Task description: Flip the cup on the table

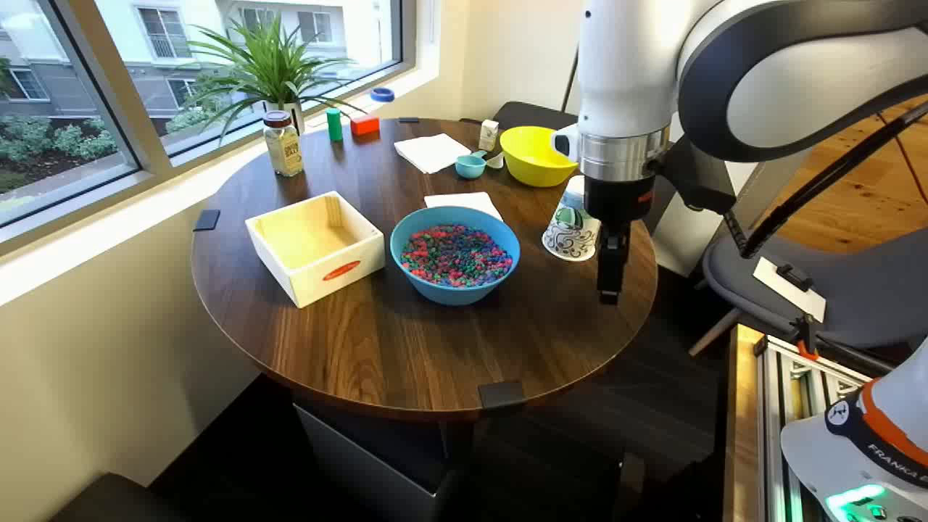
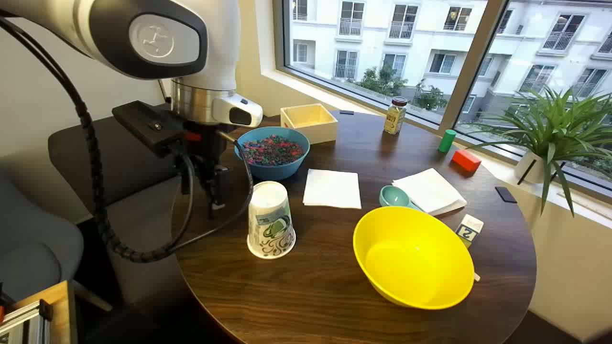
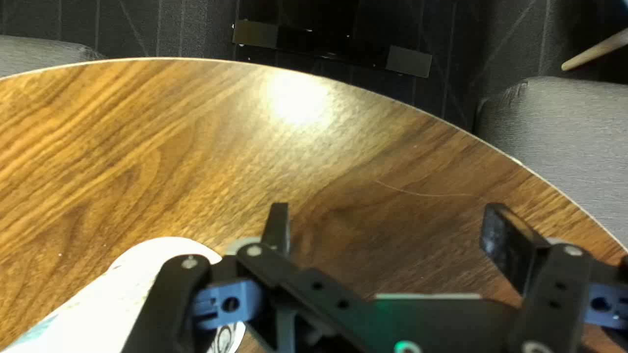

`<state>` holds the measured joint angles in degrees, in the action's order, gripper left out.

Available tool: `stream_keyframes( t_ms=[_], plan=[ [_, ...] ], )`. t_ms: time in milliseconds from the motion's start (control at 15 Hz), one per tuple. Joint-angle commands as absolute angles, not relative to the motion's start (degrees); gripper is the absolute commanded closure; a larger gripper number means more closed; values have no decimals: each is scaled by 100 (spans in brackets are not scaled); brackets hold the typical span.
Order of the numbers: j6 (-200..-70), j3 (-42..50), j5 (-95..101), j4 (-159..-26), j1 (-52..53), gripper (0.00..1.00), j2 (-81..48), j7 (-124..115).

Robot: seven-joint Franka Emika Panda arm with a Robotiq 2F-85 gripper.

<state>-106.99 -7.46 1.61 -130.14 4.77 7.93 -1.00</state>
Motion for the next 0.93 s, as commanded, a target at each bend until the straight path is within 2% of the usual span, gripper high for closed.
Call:
stream_keyframes(
  t_ms=[0, 400, 867],
  plan=[
    [-10689, -702, 167, -13006, 524, 0, 791, -107],
    [-10689, -702, 167, -13006, 524, 0, 791, -107],
    [-10539, -708, 261, -12894, 432, 0, 1929, -1064]
  ],
)
